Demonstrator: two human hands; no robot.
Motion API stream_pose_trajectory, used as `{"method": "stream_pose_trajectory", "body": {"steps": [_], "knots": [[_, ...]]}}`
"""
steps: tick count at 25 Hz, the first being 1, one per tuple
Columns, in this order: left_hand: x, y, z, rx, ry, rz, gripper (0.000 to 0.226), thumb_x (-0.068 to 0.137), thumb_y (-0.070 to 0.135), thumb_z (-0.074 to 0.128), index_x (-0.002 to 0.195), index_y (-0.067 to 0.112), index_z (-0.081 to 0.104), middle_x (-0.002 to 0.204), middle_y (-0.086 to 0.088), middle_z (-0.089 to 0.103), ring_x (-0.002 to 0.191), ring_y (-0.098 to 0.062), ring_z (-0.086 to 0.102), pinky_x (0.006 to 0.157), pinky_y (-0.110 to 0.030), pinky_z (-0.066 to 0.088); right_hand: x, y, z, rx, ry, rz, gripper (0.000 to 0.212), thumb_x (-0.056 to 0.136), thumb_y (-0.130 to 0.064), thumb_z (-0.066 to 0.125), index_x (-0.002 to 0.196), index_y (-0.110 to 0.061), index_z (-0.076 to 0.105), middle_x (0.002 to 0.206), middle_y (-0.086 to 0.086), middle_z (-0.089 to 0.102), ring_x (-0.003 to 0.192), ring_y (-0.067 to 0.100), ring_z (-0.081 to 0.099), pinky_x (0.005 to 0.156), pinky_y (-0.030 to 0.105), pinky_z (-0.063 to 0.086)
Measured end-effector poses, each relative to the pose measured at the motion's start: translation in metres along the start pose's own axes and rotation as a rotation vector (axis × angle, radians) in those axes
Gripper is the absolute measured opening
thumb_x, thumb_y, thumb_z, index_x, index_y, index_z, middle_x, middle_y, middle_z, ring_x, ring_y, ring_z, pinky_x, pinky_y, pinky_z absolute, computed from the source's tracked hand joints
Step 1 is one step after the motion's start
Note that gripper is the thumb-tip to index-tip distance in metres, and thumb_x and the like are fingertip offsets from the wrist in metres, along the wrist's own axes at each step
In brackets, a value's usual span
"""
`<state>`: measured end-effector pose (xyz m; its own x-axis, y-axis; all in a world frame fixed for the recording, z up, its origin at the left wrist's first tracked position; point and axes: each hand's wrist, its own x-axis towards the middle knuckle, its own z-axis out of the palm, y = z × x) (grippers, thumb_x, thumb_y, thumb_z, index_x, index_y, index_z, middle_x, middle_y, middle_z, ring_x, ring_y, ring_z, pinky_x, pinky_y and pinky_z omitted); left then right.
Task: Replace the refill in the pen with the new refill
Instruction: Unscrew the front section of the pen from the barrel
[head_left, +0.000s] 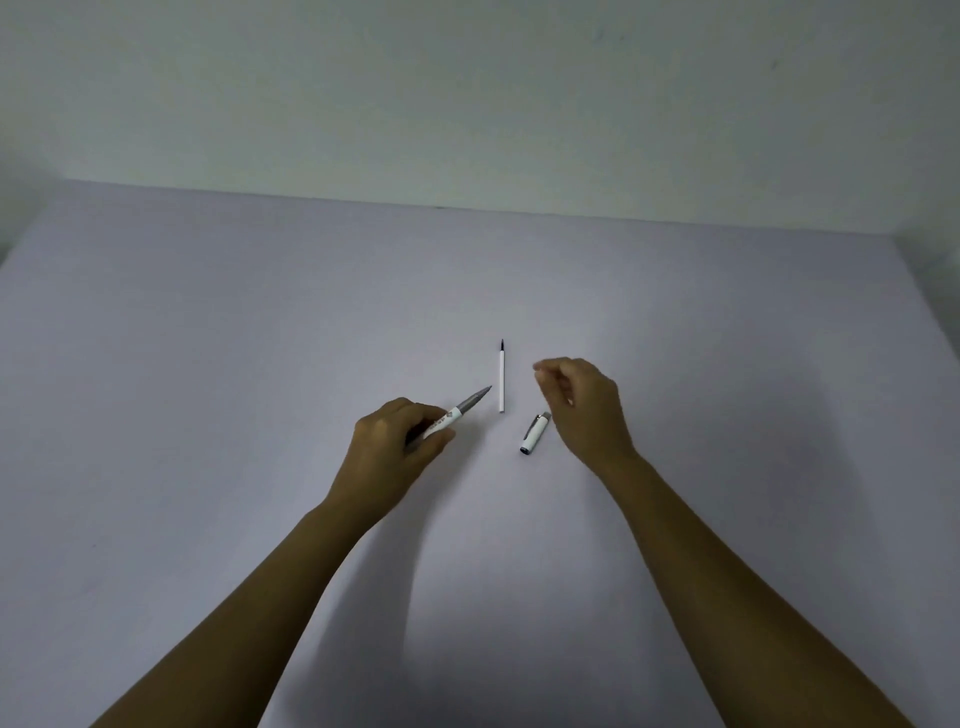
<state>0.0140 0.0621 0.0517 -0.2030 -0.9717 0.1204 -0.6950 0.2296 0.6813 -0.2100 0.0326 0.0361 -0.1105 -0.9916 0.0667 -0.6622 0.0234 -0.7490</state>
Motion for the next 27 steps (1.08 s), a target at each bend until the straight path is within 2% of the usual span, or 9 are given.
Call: {"method": "stream_pose_trajectory", "body": {"steps": [3,5,8,10,15,18,20,24,27], "knots": [[0.003,0.012,-0.012,0.023,-0.064,0.124,0.015,0.079,0.015,0.071,0.095,0.012,0.07,0.074,0.0,0.063,0.059,-0.002,0.047,0.064,-0.001,0.036,-0.003,-0.037,-0.022,0.039,-0.29,-0.219,0.029,0.095,-0.028,0.048,0.114,-0.013,0.063,0.111,0.002,0.069,0.099,0.009,0.061,0.086,0.011,0.043],[0.003,0.019,-0.02,0.05,-0.094,0.199,0.018,0.079,0.014,0.072,0.096,0.01,0.07,0.077,-0.005,0.065,0.061,-0.007,0.048,0.064,-0.002,0.036,-0.006,-0.052,-0.03,-0.076,-0.471,-0.242,0.035,0.097,-0.036,0.039,0.113,-0.014,0.061,0.114,0.003,0.068,0.1,0.014,0.064,0.089,0.023,0.047],[0.003,0.029,-0.029,0.095,-0.105,0.272,0.018,0.078,0.013,0.073,0.094,0.006,0.069,0.076,-0.007,0.066,0.061,-0.015,0.052,0.059,-0.01,0.034,-0.008,-0.065,-0.038,-0.353,-0.61,-0.255,0.038,0.098,-0.039,0.031,0.091,-0.015,0.06,0.091,0.005,0.069,0.081,0.027,0.066,0.075,0.04,0.05],[0.002,0.034,-0.033,0.15,-0.097,0.318,0.016,0.078,0.015,0.073,0.089,0.005,0.068,0.07,-0.009,0.065,0.057,-0.021,0.055,0.055,-0.02,0.037,-0.008,-0.069,-0.044,-0.366,-0.61,-0.257,0.032,0.097,-0.032,0.039,0.092,-0.017,0.066,0.09,0.003,0.072,0.08,0.024,0.065,0.075,0.041,0.051],[-0.006,0.042,-0.039,0.155,-0.047,0.321,0.014,0.082,0.018,0.068,0.088,0.006,0.068,0.063,-0.008,0.063,0.052,-0.024,0.053,0.053,-0.021,0.034,-0.015,-0.076,-0.057,-0.203,-0.472,-0.384,0.009,0.084,-0.025,0.064,0.091,-0.021,0.07,0.086,-0.005,0.069,0.078,0.011,0.058,0.07,0.026,0.044],[-0.008,0.044,-0.044,0.132,-0.018,0.331,0.012,0.081,0.015,0.07,0.089,0.006,0.068,0.067,-0.006,0.066,0.055,-0.019,0.053,0.055,-0.015,0.032,-0.022,-0.076,-0.06,-0.115,-0.451,-0.373,0.023,0.079,-0.038,0.067,0.097,-0.023,0.065,0.091,-0.011,0.065,0.084,0.001,0.057,0.074,0.018,0.044],[-0.01,0.046,-0.047,0.139,-0.013,0.344,0.013,0.08,0.015,0.071,0.088,0.006,0.067,0.068,-0.006,0.066,0.055,-0.02,0.055,0.055,-0.016,0.033,-0.027,-0.076,-0.061,-0.089,-0.5,-0.27,0.031,0.085,-0.049,0.055,0.101,-0.025,0.066,0.094,-0.008,0.07,0.085,0.007,0.064,0.076,0.021,0.05],[-0.017,0.051,-0.047,0.152,-0.029,0.388,0.015,0.079,0.016,0.071,0.087,0.004,0.066,0.067,-0.007,0.066,0.055,-0.021,0.056,0.051,-0.024,0.04,-0.033,-0.08,-0.062,-0.01,-0.486,-0.297,0.009,0.083,-0.03,0.066,0.083,-0.022,0.068,0.08,-0.007,0.07,0.072,0.007,0.065,0.065,0.027,0.053],[-0.018,0.055,-0.046,0.116,-0.001,0.363,0.014,0.08,0.016,0.07,0.086,0.005,0.066,0.069,-0.006,0.067,0.055,-0.018,0.054,0.054,-0.015,0.033,-0.035,-0.083,-0.066,0.097,-0.441,-0.278,0.018,0.075,-0.031,0.074,0.088,-0.026,0.064,0.082,-0.01,0.066,0.08,-0.003,0.061,0.068,0.022,0.053]]}}
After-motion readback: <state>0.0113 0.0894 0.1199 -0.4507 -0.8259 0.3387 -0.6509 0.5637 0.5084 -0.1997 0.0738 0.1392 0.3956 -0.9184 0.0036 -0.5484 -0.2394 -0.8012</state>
